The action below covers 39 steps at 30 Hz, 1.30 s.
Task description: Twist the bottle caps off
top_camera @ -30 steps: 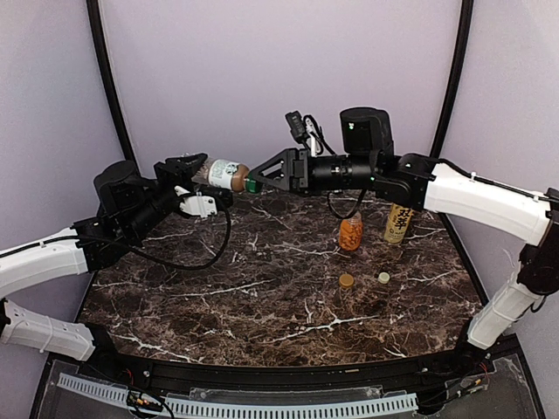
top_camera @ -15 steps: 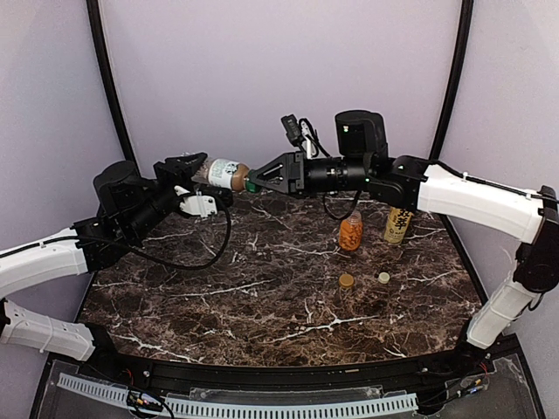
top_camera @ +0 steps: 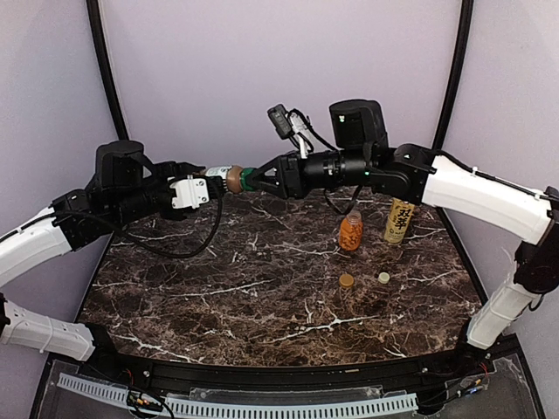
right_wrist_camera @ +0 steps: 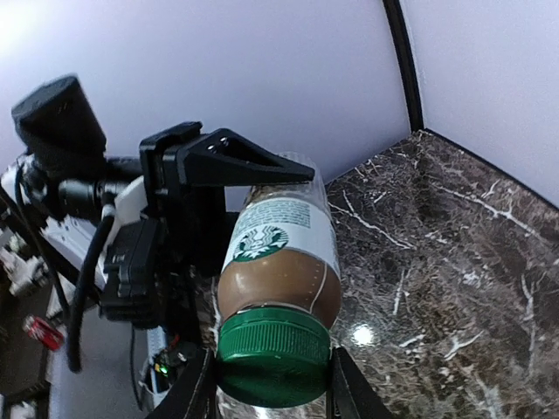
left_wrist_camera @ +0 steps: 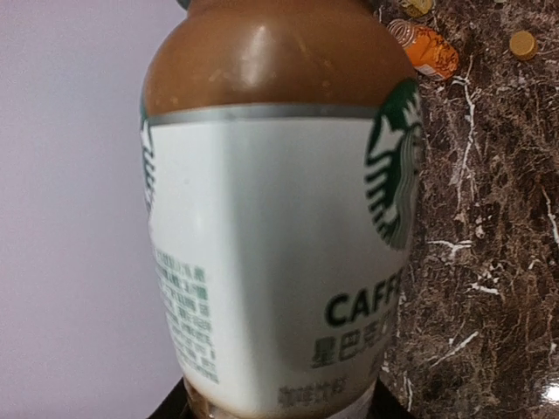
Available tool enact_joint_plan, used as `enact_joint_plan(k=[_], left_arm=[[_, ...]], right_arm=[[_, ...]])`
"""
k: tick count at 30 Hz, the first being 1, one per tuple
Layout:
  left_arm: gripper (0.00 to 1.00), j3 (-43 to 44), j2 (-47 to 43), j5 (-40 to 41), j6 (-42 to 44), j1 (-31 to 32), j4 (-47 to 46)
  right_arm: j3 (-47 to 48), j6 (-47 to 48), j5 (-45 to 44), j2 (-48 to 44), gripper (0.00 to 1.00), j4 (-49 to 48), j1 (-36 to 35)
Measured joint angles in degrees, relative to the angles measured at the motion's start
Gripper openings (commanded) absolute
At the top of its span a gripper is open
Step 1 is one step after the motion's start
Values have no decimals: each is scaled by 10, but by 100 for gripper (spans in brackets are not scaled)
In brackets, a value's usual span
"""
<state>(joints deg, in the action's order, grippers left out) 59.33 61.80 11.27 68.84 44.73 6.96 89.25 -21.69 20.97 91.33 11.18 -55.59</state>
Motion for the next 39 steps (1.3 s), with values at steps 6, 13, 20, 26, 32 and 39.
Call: enact_joint_plan(k=[6, 13, 20, 26, 32, 39], left_arm=[[31, 49, 0, -91, -128, -3, 182], [32, 68, 4, -173, -195, -6, 304], [31, 72, 9, -239, -229, -6, 372], [31, 72, 9, -249, -238, -6, 386], [31, 78, 9, -272, -262, 2, 344], [30, 80, 7, -270, -271, -9, 305]], right_arm=[[47, 246, -58, 4, 0, 112, -49], [95, 431, -103, 27, 0, 218, -93], [95, 588, -161, 27, 0, 255, -138], [87, 648, -198, 26, 52, 253, -155], [45, 657, -218, 23, 89, 177, -162], [-19, 617, -231, -22, 99, 108, -164]])
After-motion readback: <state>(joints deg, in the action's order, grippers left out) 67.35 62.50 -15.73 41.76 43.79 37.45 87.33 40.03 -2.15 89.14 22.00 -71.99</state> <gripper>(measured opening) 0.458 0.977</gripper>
